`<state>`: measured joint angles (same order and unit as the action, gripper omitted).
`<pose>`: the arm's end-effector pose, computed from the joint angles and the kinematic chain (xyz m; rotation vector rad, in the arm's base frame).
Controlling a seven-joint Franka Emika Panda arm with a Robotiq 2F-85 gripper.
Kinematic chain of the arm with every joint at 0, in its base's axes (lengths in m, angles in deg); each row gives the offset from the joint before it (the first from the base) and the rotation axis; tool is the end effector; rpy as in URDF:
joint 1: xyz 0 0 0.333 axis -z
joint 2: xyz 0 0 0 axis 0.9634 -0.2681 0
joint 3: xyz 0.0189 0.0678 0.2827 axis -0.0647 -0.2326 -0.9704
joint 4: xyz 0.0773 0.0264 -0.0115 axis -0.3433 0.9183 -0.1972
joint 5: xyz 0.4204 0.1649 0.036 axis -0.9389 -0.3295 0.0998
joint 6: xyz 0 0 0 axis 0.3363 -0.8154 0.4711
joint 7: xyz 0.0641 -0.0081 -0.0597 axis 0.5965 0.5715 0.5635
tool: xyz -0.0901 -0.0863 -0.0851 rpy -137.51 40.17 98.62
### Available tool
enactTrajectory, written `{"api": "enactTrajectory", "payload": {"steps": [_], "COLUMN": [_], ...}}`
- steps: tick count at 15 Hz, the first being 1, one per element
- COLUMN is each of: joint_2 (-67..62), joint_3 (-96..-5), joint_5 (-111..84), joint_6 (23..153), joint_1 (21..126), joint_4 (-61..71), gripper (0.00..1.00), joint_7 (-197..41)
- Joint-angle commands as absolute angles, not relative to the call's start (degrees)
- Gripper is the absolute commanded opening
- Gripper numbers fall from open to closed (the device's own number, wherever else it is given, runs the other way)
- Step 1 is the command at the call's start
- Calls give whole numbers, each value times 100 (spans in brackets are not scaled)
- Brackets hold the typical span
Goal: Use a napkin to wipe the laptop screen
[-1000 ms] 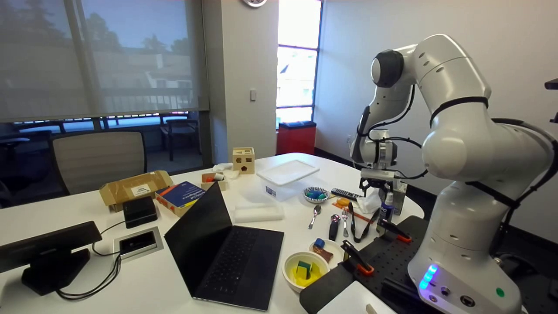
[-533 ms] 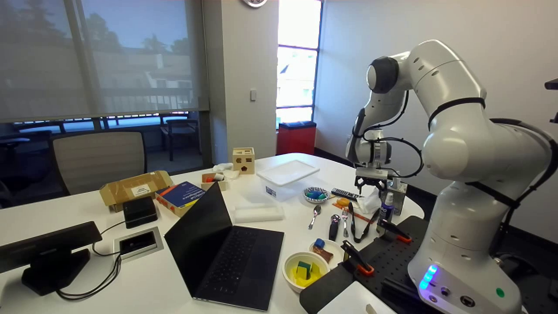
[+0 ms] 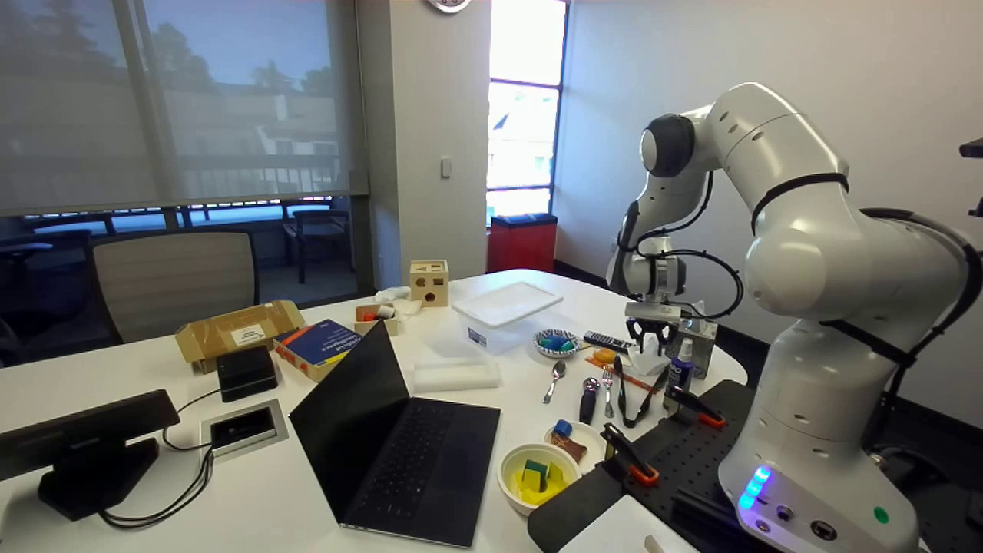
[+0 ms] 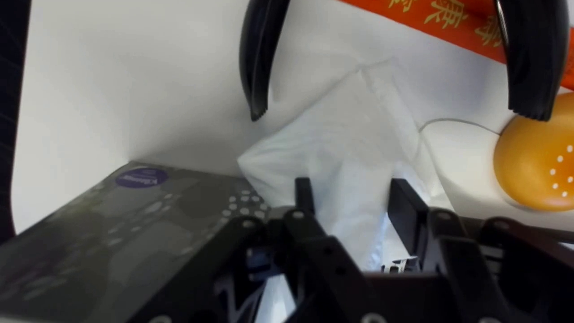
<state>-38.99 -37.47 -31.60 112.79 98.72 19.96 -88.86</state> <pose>0.4311 -0.4317 -0.0768 2.5373 -1.5885 -0.0028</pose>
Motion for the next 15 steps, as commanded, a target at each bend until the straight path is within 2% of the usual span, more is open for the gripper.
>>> {"api": "enactTrajectory", "payload": {"steps": [1, 4, 10, 15], "joint_2": [-3933, -3929, -3309, -1937], "joint_3": [-3515, -3449, -3490, -3676], "joint_5": [-3075, -3042, -3015, -2920], "joint_6": [11089, 11049, 10780, 10626], "joint_1": [9605, 9487, 9425, 9636], "joint_4": [1864, 1849, 2344, 3435], "gripper": [18, 0, 0, 0], "joint_7": [-9088, -9087, -8830, -8089]}}
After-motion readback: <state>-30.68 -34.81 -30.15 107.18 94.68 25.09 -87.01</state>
